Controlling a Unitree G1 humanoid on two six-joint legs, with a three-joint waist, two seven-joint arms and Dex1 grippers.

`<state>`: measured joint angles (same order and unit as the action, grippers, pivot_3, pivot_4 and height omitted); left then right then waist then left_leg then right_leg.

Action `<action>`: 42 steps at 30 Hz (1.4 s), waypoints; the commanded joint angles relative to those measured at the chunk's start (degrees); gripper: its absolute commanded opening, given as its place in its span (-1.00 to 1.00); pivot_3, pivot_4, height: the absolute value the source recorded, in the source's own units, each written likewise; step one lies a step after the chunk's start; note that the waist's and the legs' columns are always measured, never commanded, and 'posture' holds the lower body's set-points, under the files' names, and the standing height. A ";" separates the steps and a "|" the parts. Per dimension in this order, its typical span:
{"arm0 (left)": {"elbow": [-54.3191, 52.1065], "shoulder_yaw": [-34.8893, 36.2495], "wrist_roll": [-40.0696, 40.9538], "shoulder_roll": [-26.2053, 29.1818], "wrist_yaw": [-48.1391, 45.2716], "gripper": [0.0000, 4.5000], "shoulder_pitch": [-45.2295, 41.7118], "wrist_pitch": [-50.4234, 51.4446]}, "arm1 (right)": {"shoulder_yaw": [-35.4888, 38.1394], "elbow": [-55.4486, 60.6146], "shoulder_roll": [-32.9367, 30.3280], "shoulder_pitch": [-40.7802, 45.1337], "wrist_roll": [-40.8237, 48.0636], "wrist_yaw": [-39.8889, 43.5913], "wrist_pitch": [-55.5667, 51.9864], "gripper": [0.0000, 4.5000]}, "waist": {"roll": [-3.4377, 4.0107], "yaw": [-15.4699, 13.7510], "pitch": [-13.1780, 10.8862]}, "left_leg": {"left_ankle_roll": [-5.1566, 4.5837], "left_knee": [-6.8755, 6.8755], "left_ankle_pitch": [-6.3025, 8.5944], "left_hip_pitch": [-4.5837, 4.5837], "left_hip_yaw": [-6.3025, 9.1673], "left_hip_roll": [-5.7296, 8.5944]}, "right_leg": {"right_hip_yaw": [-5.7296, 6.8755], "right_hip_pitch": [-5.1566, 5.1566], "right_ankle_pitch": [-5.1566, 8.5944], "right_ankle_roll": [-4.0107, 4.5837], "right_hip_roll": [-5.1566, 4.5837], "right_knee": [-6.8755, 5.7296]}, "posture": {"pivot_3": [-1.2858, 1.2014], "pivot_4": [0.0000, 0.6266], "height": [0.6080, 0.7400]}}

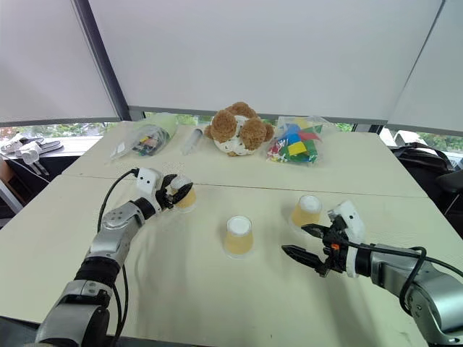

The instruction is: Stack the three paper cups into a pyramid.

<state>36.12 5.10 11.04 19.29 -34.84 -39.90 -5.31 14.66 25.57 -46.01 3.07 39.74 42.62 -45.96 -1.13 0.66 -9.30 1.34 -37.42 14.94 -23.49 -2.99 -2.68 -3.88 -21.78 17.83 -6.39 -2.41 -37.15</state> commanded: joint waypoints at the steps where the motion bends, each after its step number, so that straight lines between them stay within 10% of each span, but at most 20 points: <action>1: 1.08 -0.33 -0.74 -0.22 -0.77 -0.14 -1.66 -2.47 | 2.40 2.44 -0.08 -0.26 1.30 -0.54 0.02 1.00 | 0.00 -0.03 0.00 | 0.00 0.00 0.00 0.00 0.00 0.00 | 0.00 0.00 0.00 0.00 0.00 0.00 | 0.03 -0.52 1.00; 8: -5.25 0.67 2.16 -0.44 -2.45 -0.14 0.74 0.75 | 3.81 2.60 -0.81 -0.45 2.43 -0.56 -0.65 1.00 | 0.00 -0.02 0.00 | 0.00 -0.01 0.00 0.00 0.01 -0.01 | 0.00 0.00 0.00 -0.01 0.00 -0.02 | 0.03 -0.52 1.00; 18: -42.05 -7.38 10.10 6.22 -14.08 -0.14 17.17 21.23 | 4.67 1.96 -1.18 -0.98 2.30 -0.27 -0.75 1.00 | 0.01 0.10 0.01 | 0.08 0.08 -0.05 0.05 0.03 -0.08 | -0.01 -0.02 0.00 0.00 -0.01 -0.09 | 0.03 -0.52 1.00; 41: -36.32 -10.77 4.41 2.52 -11.63 -0.14 16.55 15.23 | 4.64 1.88 -0.72 -1.39 1.33 -0.97 -0.15 1.00 | 0.01 -0.01 0.01 | 0.08 0.05 -0.05 0.05 0.05 -0.03 | -0.01 0.03 0.01 0.01 -0.02 -0.02 | 0.03 -0.52 1.00; 42: -35.71 -10.64 4.45 2.47 -11.87 0.07 16.60 14.77 | 4.61 1.89 -0.66 -1.42 1.31 -1.02 -0.14 1.00 | 0.01 0.00 0.01 | 0.08 0.04 -0.05 0.05 0.05 -0.03 | -0.01 0.03 0.01 0.01 -0.02 -0.02 | 0.03 -0.52 1.00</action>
<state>0.02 -6.02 15.59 21.83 -46.30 -22.77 10.87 17.82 26.56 -46.32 1.83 41.15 41.82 -47.08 -1.12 0.66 -9.29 1.42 -37.38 14.90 -23.44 -2.95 -2.72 -3.90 -21.75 17.84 -6.38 -2.43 -37.17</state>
